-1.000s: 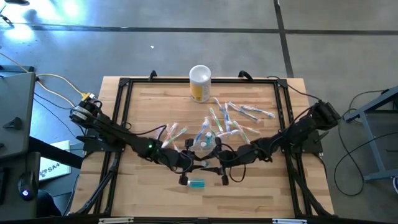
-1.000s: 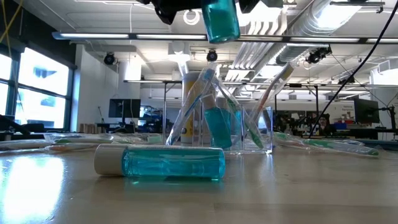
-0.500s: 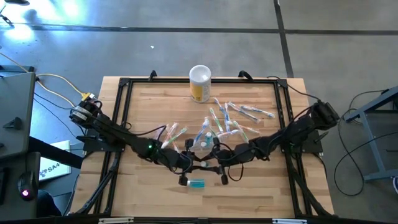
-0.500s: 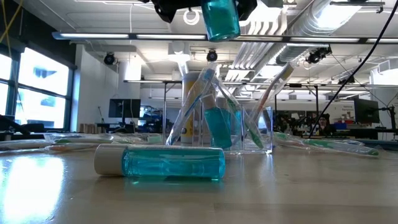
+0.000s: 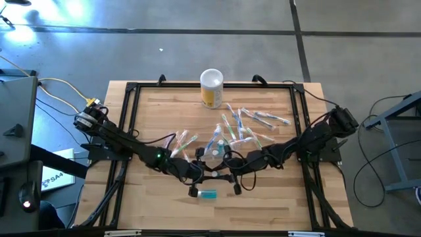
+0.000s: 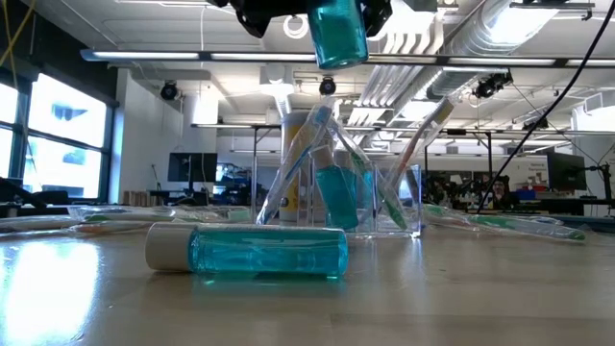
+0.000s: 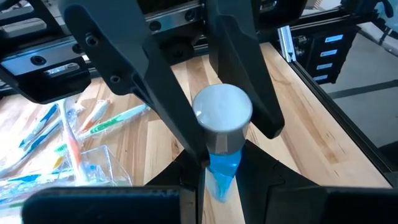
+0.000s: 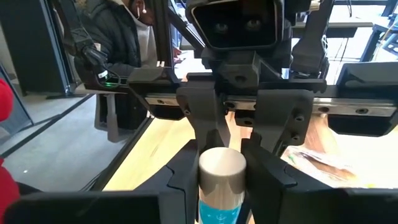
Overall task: Pick & Place toothbrushing station
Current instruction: Put the blue mouthwash in the transparent organizer
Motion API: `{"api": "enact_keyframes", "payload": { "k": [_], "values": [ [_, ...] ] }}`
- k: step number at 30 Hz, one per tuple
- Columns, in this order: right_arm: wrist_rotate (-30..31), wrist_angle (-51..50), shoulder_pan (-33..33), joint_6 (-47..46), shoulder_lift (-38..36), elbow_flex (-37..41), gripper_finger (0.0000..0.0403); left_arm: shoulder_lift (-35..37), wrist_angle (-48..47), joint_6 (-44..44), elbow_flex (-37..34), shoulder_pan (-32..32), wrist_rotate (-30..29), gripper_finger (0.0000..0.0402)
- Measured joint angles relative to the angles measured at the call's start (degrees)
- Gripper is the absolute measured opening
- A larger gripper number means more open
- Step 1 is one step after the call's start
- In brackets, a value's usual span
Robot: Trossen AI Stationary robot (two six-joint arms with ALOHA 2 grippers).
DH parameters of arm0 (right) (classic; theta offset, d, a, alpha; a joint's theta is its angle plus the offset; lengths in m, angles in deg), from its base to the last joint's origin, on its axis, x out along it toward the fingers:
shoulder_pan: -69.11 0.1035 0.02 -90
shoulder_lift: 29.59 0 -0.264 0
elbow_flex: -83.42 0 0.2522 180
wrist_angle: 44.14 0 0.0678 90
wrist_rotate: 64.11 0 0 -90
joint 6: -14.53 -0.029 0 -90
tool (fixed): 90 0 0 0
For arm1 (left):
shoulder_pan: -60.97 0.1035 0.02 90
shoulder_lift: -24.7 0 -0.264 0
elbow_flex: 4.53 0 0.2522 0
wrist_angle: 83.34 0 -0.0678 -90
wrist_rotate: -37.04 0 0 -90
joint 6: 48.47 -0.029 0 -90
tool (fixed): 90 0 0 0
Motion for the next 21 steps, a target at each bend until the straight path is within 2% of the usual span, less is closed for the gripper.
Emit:
{"api": "enact_keyframes", "payload": {
  "k": [8, 16, 21],
  "values": [
    [1.7, -0.8, 0.0, 0.3, 0.0, 0.0, 0.0089, 0.0, 0.2, -1.1, 0.0, 0.0, -0.1, 0.0062],
    [3.1, -1.5, 0.5, 0.5, 0.2, 0.1, 0.0089, 0.0, -0.2, -2.0, 0.0, 0.1, -0.1, 0.0160],
    [4.7, -1.7, 1.8, 0.5, 0.1, 0.1, 0.0089, 0.1, -0.5, -1.9, 0.1, 0.0, -1.7, 0.0205]
  ]
}}
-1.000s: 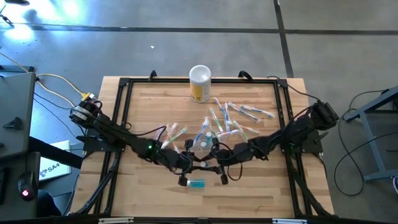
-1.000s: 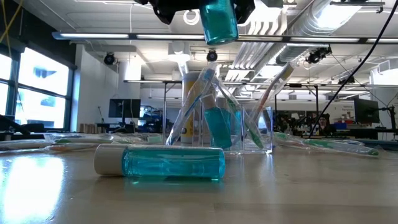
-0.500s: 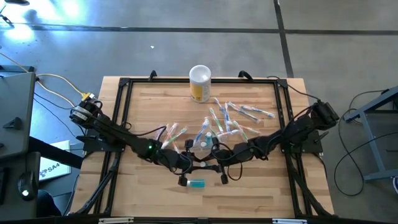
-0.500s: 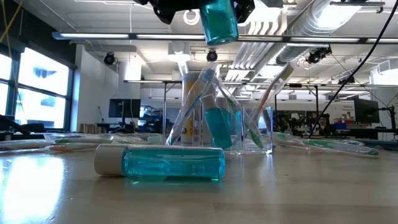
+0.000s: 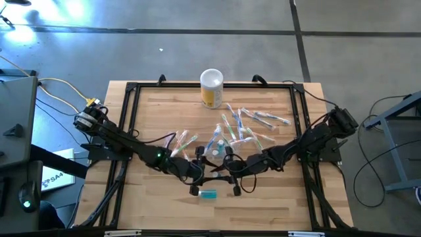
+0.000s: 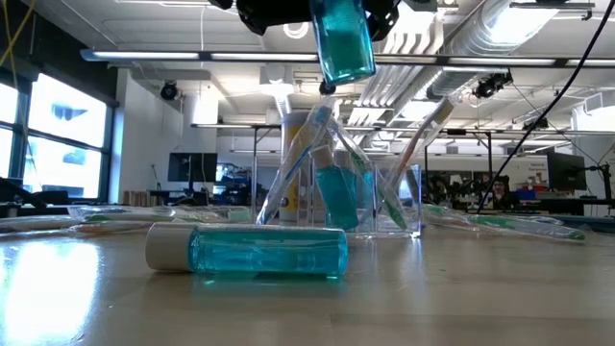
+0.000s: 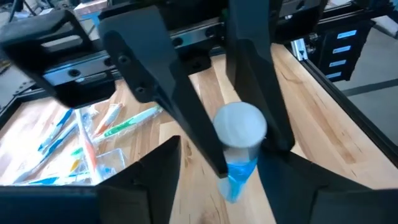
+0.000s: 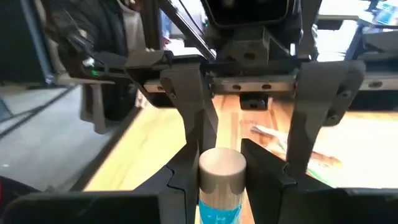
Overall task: Pick & Place toothbrushing station
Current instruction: Put the blue mouthwash in the transparent organizer
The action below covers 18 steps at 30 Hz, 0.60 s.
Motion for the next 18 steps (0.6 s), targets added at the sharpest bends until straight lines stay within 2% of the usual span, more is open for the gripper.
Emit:
{"api": "enact_keyframes", "payload": {
  "k": [3, 6, 10, 15, 18],
  "values": [
    [4.3, -4.2, 1.6, -0.1, -1.4, 0.1, 0.0089, 0.1, -1.1, 0.3, 0.1, 0.0, -0.3, 0.0219],
    [10.2, -9.0, 3.3, -1.7, -2.9, 0.2, 0.0089, 0.2, -3.2, 0.6, 0.3, 0.0, -3.7, 0.0221],
    [17.9, -10.4, 5.4, -2.0, -5.2, 0.1, 0.0089, 0.2, -7.9, 3.0, 0.3, 0.0, -9.2, 0.0222],
    [28.1, -15.5, 6.2, -5.1, -6.2, 0.1, 0.0089, 0.2, -13.8, 7.6, 0.2, 0.0, -11.3, 0.0222],
    [29.2, -15.8, 5.0, -6.2, -6.0, 0.1, 0.0089, 0.2, -16.9, 10.3, 0.2, 0.0, -11.3, 0.0222]
  ]
}}
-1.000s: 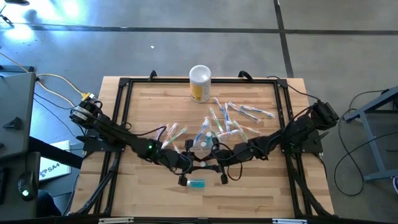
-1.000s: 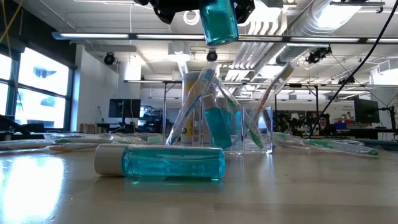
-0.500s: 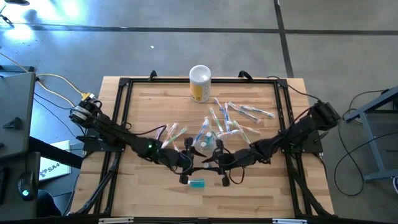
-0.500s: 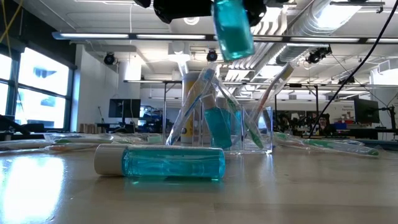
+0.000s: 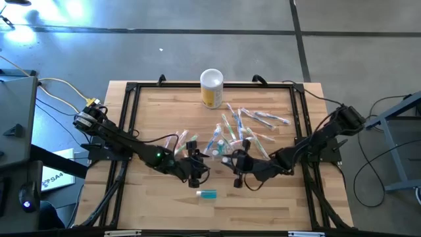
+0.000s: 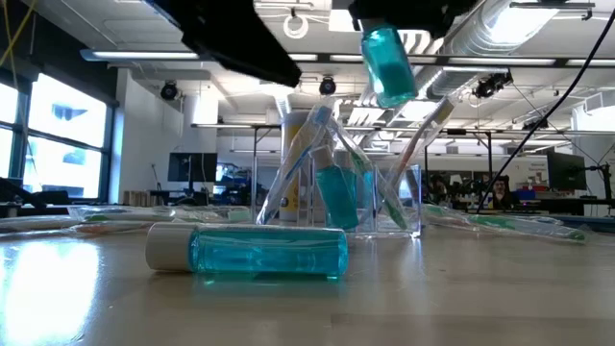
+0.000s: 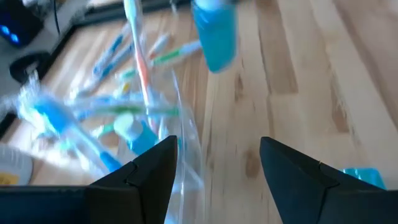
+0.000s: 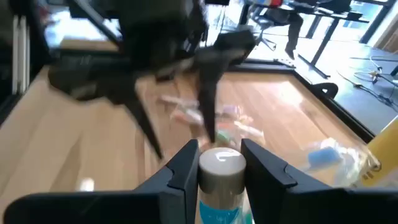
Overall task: Pick & Place toothbrushing station
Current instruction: Put the blue mouthwash in the transparent organizer
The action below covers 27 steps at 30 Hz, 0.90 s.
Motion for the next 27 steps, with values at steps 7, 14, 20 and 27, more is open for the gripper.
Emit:
{"api": "enact_keyframes", "payload": {
  "k": [7, 14, 20, 27],
  "values": [
    [-1.5, 3.3, -4.6, 1.3, 2.5, -0.1, 0.0089, 0.0, -6.0, 5.5, -0.1, 0.0, 1.1, 0.0223],
    [-1.6, 4.5, -8.5, 1.8, 5.8, -0.1, 0.0089, -0.1, -12.5, 11.2, -0.1, 0.0, 2.6, 0.0223],
    [-3.0, 6.0, -11.3, 1.8, 9.1, -0.1, 0.0089, -0.1, -13.0, 11.7, -0.1, -0.5, 2.6, 0.0223],
    [-3.2, 7.9, -12.9, 1.7, 12.2, -0.1, 0.0089, -0.1, -13.5, 11.7, -0.1, -0.8, 2.6, 0.0223]
  ]
}}
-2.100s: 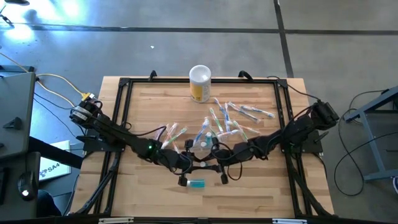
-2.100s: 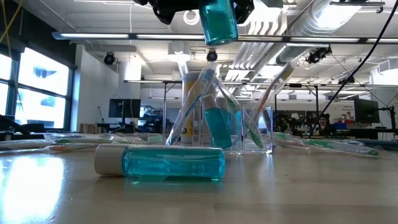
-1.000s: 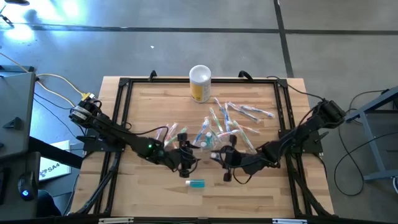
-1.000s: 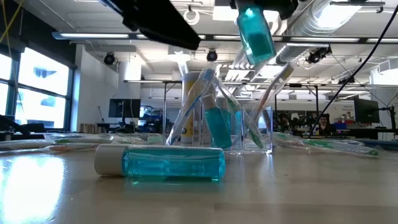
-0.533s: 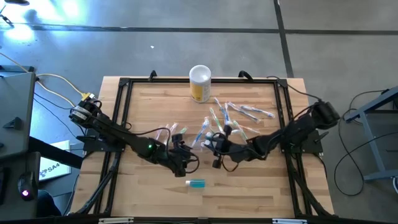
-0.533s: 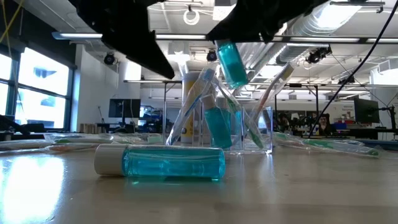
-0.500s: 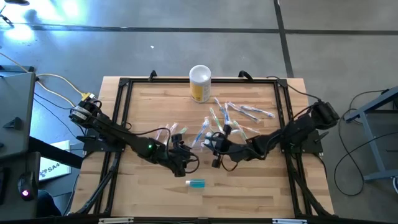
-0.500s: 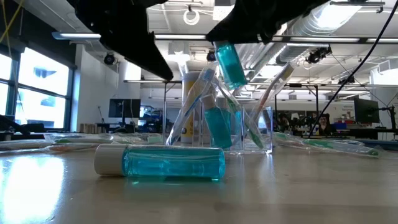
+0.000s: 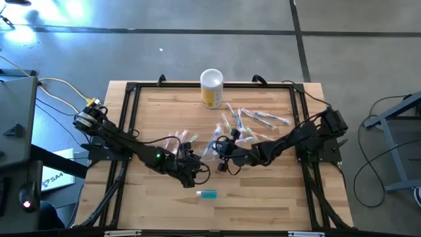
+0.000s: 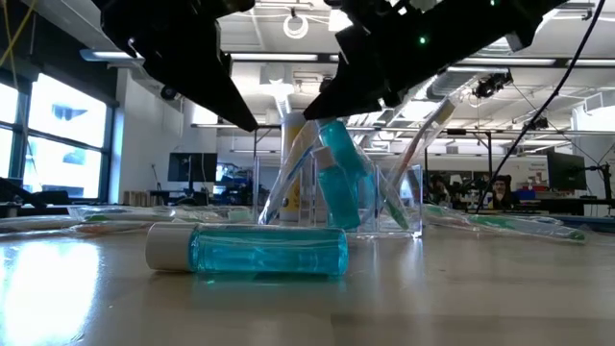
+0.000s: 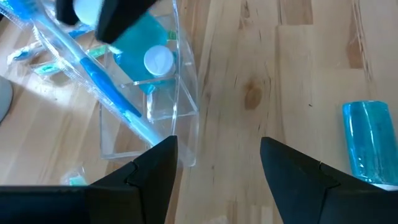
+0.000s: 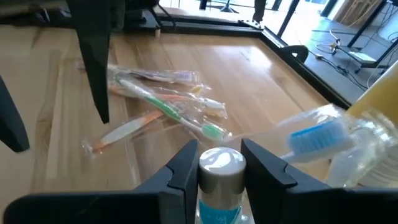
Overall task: Pick & Place toothbrushing station
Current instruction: Put the blue mouthwash in the transparent organizer, then put the green toothbrush in the transparent organizer
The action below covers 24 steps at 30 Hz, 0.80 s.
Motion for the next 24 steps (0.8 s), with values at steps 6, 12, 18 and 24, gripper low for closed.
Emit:
{"api": "enact_keyframes", "payload": {
  "k": [6, 12, 18, 24],
  "values": [
    [0.0, 1.0, 0.2, -2.7, 1.5, 0.0, 0.0089, 0.0, 0.0, 0.0, 0.0, 0.0, 0.0, 0.0223],
    [1.0, -0.7, 0.3, -7.5, 1.4, 0.0, 0.0128, 0.0, 0.0, 0.0, 0.0, 0.0, 0.0, 0.0223],
    [1.1, -0.5, 0.3, -8.1, 1.4, 0.0, 0.0226, 0.0, 0.0, 0.7, 0.0, 0.0, 0.1, 0.0223],
    [3.3, -0.2, 1.0, -7.6, 0.1, 0.0, 0.0256, 0.0, 0.0, 0.9, 0.0, 0.0, 0.1, 0.0223]
  ]
}}
